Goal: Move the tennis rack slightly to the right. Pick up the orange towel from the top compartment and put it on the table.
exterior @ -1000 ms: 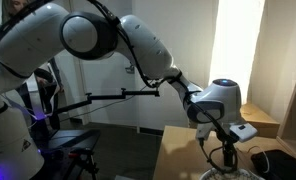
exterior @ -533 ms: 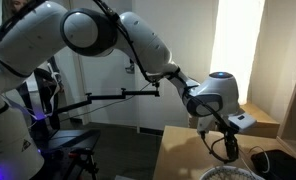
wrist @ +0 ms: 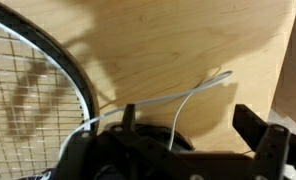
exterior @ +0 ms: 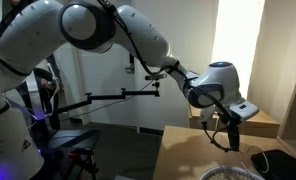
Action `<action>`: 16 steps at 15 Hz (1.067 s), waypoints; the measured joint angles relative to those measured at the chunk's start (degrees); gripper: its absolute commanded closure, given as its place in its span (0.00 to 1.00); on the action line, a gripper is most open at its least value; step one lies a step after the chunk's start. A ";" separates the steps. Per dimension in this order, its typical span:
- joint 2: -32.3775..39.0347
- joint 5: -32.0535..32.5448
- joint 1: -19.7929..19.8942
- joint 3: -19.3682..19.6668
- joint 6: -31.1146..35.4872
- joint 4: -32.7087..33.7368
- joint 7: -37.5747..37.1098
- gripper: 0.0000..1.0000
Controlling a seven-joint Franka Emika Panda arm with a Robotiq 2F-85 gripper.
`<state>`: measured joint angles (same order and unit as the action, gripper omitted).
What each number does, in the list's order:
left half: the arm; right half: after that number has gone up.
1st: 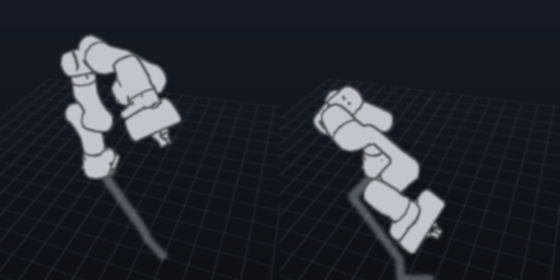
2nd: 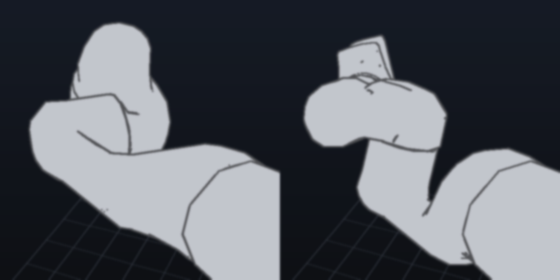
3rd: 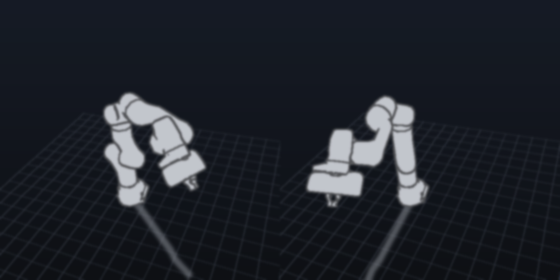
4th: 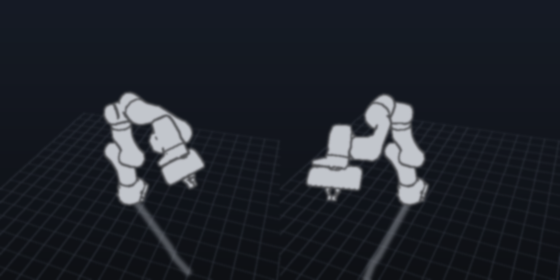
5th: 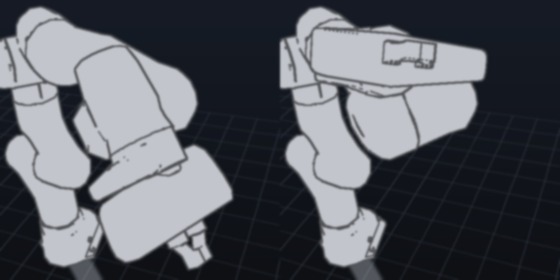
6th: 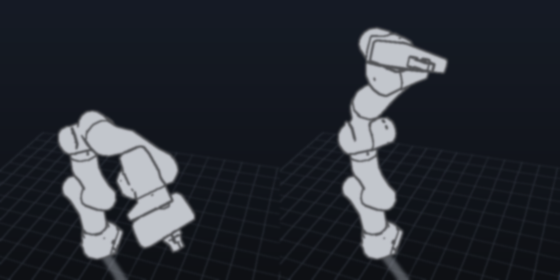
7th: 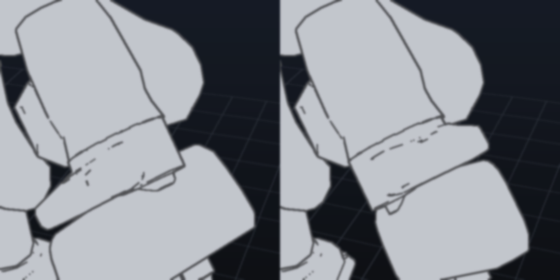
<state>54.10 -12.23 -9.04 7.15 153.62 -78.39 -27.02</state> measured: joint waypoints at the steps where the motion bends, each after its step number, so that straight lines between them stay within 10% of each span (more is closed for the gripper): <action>1: 0.00 0.26 -0.04 0.16 -0.09 0.00 -0.34 0.00; 16: -7.39 0.77 0.08 -0.13 14.10 -14.96 1.96 0.06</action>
<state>46.70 -11.46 -8.97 7.02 167.72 -93.34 -25.06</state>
